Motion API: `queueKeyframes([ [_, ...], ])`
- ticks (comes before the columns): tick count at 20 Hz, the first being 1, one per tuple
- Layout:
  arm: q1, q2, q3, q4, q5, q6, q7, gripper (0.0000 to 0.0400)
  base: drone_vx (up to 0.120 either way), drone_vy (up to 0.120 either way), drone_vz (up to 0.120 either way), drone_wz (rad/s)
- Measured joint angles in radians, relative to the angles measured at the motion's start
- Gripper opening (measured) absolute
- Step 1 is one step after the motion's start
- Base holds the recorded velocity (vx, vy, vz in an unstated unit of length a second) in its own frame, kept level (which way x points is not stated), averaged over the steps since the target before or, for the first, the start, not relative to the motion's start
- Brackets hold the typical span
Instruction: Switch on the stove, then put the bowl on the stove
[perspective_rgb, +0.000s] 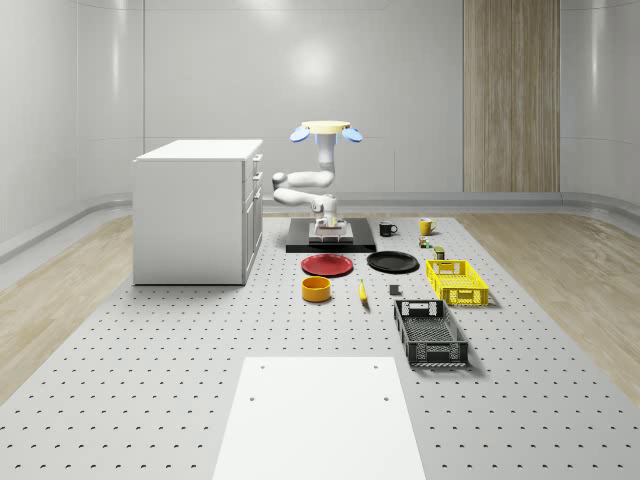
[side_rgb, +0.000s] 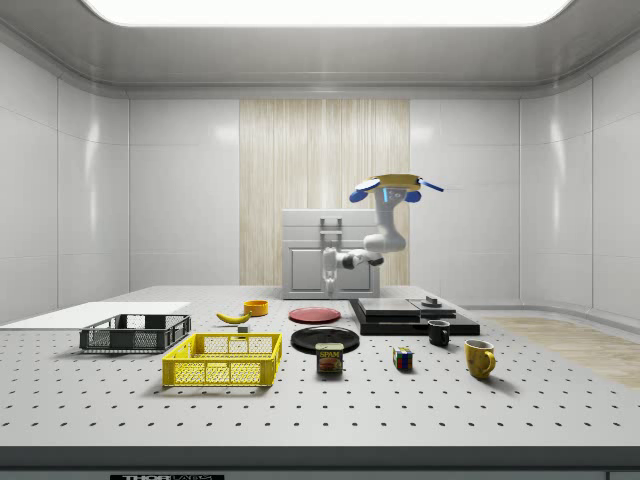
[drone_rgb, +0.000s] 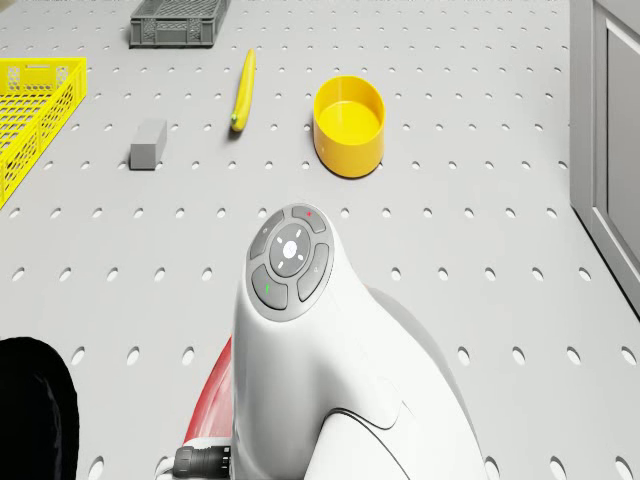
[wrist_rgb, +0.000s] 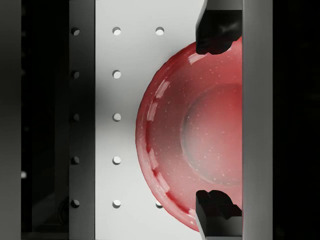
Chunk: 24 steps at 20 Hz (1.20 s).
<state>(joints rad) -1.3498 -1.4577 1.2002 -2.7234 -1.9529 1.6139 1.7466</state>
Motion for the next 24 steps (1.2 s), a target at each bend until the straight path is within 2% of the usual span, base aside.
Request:
queueKeyframes([
  [5,-0.001,-0.002,0.0,0.0,0.001,0.002,0.001,0.04,0.12,0.0,0.0,0.0],
  [8,-0.001,-0.003,0.0,0.0,0.001,0.003,0.001,0.04,0.12,-0.093,0.0,0.0],
  [24,-0.003,-0.008,0.001,0.001,0.004,0.007,0.002,0.04,0.12,0.0,0.0,0.0],
])
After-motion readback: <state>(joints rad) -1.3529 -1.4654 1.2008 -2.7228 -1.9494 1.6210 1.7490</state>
